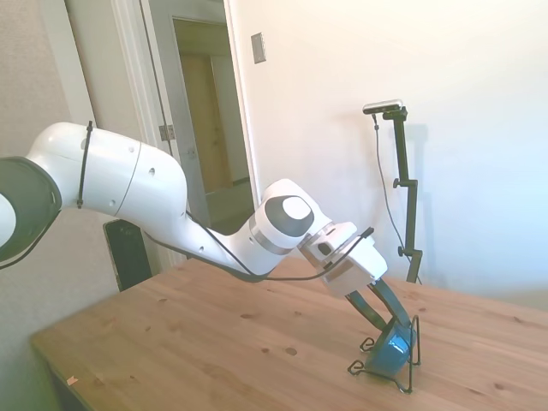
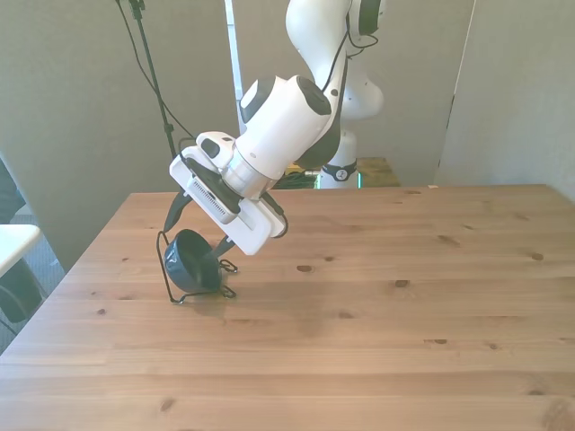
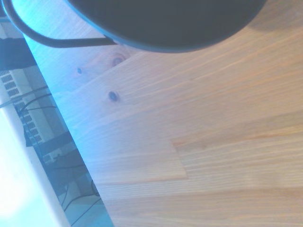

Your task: Unload the bowl

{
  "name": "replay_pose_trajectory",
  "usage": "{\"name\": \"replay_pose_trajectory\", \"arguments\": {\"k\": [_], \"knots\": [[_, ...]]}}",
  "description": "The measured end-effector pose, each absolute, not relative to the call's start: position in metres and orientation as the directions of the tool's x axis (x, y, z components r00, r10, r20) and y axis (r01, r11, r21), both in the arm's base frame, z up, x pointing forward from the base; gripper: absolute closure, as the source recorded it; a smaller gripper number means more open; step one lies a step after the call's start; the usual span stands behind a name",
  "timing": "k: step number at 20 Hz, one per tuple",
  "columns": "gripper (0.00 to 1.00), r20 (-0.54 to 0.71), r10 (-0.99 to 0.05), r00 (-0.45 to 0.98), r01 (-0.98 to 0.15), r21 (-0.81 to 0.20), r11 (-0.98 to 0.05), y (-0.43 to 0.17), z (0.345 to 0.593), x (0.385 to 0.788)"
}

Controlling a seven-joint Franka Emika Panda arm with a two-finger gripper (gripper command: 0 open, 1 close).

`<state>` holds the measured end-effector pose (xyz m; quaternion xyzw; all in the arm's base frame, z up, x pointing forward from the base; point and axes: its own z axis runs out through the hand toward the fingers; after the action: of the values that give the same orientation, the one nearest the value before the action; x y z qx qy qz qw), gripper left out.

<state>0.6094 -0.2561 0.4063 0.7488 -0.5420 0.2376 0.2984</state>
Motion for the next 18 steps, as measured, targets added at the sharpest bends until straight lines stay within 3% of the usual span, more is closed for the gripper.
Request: {"name": "replay_pose_trajectory", "arguments": {"k": [18], "knots": [[1.00, 0.721, -0.621, 0.308, -0.951, 0.245, -0.188, -0.2637, 0.4034, 0.6085]]}}
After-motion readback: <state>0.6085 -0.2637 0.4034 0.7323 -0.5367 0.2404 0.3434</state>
